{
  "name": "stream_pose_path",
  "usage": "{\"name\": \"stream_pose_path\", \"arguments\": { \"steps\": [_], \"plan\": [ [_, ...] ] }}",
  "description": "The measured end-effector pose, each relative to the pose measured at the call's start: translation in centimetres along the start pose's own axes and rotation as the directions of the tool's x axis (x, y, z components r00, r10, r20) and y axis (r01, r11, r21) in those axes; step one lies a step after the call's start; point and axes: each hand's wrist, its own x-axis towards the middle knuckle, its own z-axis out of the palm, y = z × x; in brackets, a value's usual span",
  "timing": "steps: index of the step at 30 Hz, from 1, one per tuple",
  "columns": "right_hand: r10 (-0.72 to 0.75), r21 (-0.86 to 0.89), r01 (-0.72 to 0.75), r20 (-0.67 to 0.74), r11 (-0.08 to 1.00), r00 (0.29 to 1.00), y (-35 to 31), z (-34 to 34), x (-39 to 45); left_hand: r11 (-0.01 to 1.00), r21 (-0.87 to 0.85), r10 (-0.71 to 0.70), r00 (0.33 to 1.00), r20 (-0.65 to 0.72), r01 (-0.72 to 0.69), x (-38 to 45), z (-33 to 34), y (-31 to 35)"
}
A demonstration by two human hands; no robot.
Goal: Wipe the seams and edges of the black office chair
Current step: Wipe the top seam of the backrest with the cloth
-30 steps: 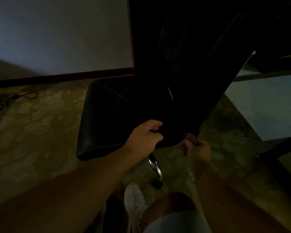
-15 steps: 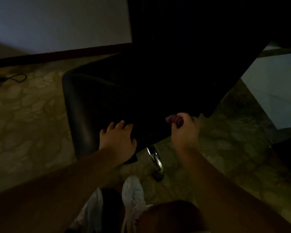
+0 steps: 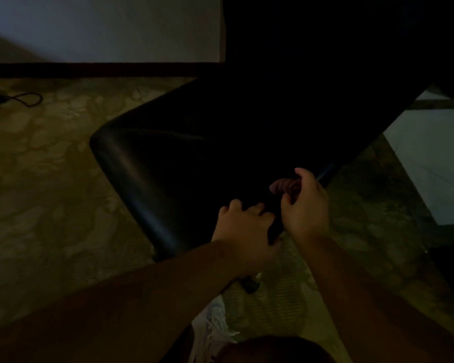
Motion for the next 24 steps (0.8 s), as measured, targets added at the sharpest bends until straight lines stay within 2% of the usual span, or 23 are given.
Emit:
{"name": "stream_pose_path", "arguments": {
  "steps": [2,4,7,10,12,17,20,23,24],
  "plan": [
    [-0.029,0.031,0.028,0.022,0.999,0.999,-1.2,0.4,0.8,0.985,-0.139,0.100,0.994,-0.052,-0.106,0.6,-1.1,-1.5],
    [-0.077,-0.011,0.078,0.058,0.997,0.995,-2.3,1.1,1.6,0.965,-0.229,0.105,0.987,-0.123,-0.131,0.7,-1.8,-3.7],
    [-0.108,-0.043,0.115,0.139,0.992,0.984,-4.3,2.6,2.8,0.981,-0.190,-0.015,0.978,-0.210,-0.026,0.3,-2.6,-8.2],
    [-0.130,-0.042,0.147,0.266,0.988,0.955,-7.0,4.9,4.1,0.984,-0.132,-0.143,0.978,-0.150,0.123,-0.5,-3.7,-13.9],
    [-0.176,-0.084,0.207,0.287,0.975,0.942,-9.0,7.3,4.9,0.971,-0.151,-0.206,0.969,-0.139,0.185,-1.2,-3.8,-17.2],
    [-0.314,-0.065,0.354,0.332,0.933,0.890,-13.9,13.0,5.8,0.955,-0.109,-0.293,0.940,-0.176,0.278,-2.7,-0.9,-17.4],
    [-0.447,0.029,0.471,0.371,0.882,0.814,-16.7,14.1,4.9,0.968,-0.087,-0.251,0.934,-0.255,0.236,-3.0,-0.1,-16.8],
    [-0.549,0.004,0.619,0.467,0.785,0.693,-17.7,14.6,4.1,0.979,-0.127,-0.195,0.927,-0.321,0.162,-3.6,0.8,-16.9],
    [-0.540,0.001,0.609,0.461,0.793,0.704,-17.6,14.8,4.2,0.980,-0.138,-0.178,0.930,-0.322,0.140,-3.9,1.2,-16.8]
  ]
}}
